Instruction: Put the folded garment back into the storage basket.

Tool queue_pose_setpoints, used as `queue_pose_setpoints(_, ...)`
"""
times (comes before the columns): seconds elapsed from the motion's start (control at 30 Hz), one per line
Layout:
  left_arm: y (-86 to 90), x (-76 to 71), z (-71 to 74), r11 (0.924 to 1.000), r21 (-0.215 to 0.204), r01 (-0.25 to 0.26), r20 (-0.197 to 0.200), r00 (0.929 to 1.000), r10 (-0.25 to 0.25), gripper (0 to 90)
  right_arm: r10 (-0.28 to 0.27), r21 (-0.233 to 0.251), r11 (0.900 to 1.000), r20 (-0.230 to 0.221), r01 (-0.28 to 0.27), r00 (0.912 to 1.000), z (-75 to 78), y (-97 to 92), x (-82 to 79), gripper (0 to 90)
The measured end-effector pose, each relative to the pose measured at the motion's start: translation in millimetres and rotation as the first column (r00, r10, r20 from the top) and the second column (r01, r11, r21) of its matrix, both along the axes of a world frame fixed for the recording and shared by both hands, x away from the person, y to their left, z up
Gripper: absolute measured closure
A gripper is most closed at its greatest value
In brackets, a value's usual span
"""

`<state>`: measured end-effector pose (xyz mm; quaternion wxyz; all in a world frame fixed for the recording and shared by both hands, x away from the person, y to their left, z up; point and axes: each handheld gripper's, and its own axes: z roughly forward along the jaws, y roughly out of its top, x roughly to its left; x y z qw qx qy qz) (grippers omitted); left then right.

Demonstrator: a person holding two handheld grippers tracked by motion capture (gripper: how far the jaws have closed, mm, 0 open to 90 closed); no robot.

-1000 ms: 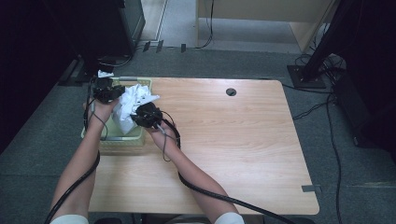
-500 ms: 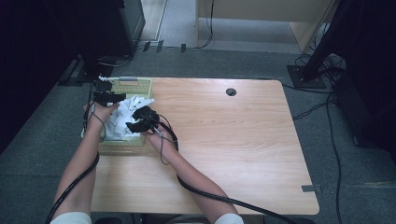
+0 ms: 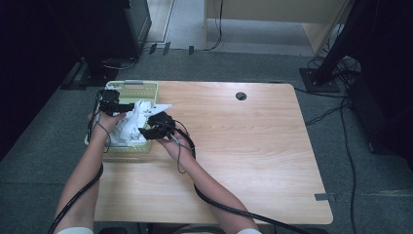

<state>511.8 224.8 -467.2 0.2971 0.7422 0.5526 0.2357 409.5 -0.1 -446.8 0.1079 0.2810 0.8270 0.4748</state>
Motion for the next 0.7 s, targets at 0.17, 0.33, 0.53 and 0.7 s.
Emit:
queue_pose_setpoints(0.17,4.8,-1.3,-6.3,0.9968,-0.070,-0.037,-0.004,0.9993,0.037,28.9,-0.010,0.021,0.9997,-0.008,0.010,0.9999,1.8,-15.9,-4.1,42.8)
queue_pose_setpoints(0.33,-0.3,-4.6,-8.7,0.9991,-0.042,-0.007,-0.015,0.9999,0.006,28.1,-0.008,0.004,1.0000,0.002,0.008,1.0000,1.6,-25.2,-7.7,41.2)
queue_pose_setpoints(0.53,-7.6,-9.0,-1.4,0.9966,-0.081,0.014,0.002,0.9999,-0.014,28.0,-0.026,-0.001,0.9997,-0.002,0.026,0.9997,0.0,-43.5,-12.8,39.6)
queue_pose_setpoints(0.7,-11.5,-12.9,0.9,0.9958,-0.087,0.029,0.008,0.9996,-0.028,21.2,-0.038,-0.005,0.9993,-0.011,0.038,0.9992,-3.7,-56.4,-18.1,39.4)
